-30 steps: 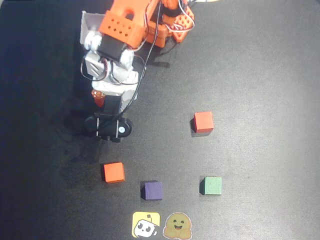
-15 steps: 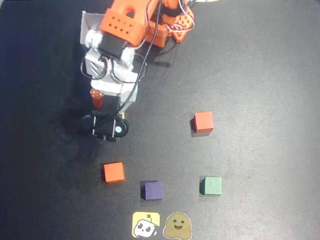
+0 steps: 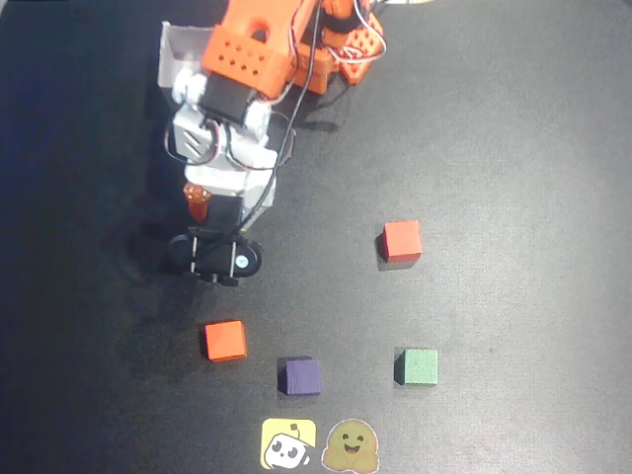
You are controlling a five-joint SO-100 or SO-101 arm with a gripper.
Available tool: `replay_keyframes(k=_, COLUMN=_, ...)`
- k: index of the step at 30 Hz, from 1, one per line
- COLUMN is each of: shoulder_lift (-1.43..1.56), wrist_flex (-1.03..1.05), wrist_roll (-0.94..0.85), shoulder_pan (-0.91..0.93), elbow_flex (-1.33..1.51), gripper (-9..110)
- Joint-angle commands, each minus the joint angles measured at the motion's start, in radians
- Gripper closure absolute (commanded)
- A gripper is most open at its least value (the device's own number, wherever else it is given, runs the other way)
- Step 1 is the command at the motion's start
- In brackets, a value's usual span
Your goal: Put the blue cube on top of the yellow cube.
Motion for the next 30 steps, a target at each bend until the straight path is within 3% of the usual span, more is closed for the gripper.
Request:
replay_keyframes(k=1, shoulder_lift=0.005, wrist_flex=-0.017, wrist_roll=0.012, shoulder_pan=-0.006, elbow_flex=0.000, gripper=101)
replay_keyframes(k=10, shoulder_lift=0.011, wrist_flex=-0.021, wrist_roll=0.012, shoulder_pan=-0.006, elbow_flex=0.017, gripper=101)
replay_keyframes(k=15, shoulder_lift=0.015, wrist_flex=-0.021, wrist_roll=0.012, shoulder_pan=-0.006, elbow_flex=0.018, gripper=90)
replay_keyframes(k=30, shoulder_lift=0.021, wrist_flex=-0.023, wrist_roll=0.026, shoulder_pan=-0.006, elbow_flex=0.008, gripper=84)
